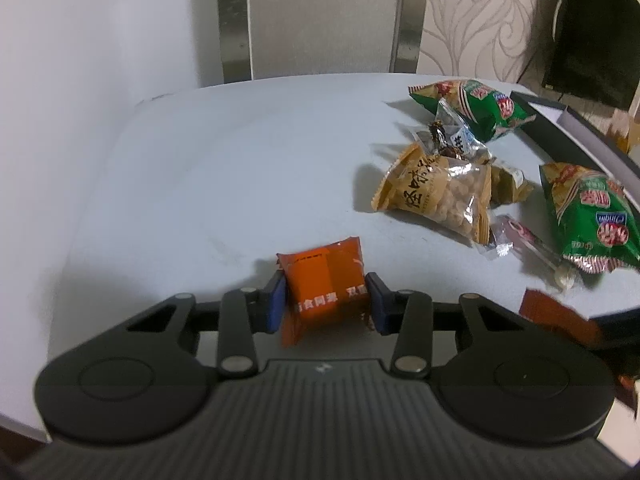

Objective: Organize snacks
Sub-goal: 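Carry the orange stick into the gray box and open right tool while left tool holds its packet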

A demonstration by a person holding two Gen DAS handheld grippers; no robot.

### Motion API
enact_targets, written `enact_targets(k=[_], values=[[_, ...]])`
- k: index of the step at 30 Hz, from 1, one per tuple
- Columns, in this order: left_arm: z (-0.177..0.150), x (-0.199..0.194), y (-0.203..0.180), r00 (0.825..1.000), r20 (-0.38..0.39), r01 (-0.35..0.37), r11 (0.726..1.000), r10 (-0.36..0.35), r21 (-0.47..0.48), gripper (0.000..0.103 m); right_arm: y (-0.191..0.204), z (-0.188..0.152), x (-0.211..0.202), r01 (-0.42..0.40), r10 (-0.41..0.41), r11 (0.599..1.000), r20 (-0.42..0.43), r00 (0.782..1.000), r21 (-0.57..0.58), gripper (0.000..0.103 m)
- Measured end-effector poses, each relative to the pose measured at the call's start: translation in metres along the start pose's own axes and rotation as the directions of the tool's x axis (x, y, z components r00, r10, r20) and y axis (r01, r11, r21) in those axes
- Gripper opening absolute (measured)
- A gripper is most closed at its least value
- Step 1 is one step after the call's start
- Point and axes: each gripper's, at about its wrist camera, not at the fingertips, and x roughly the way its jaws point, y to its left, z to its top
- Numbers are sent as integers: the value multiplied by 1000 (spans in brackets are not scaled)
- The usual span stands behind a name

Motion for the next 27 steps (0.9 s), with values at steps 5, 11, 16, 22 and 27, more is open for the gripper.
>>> enact_targets(k=[5, 11, 16, 22, 27], values=[[3, 0, 7, 1000, 0, 20, 999, -20, -43, 44, 8, 0, -1, -3, 3, 1000, -9, 1000, 18, 25], [12, -9, 6, 1000, 28, -5, 999, 6, -32, 44, 2, 6, -2, -53, 53, 997, 4, 999, 49, 25], [25, -14, -4, 997, 43, -61, 998, 62, -24, 44, -6, 15, -8, -133, 132, 990, 23, 991, 49, 25], [50, -15, -25, 995, 60, -77, 996, 79, -31, 44, -25, 25, -22, -208, 206, 977, 56, 977, 46, 25], [69, -12, -42, 995, 72, -64, 997, 67, -35, 45, -51, 32, -36, -230, 223, 971, 102, 970, 67, 25]])
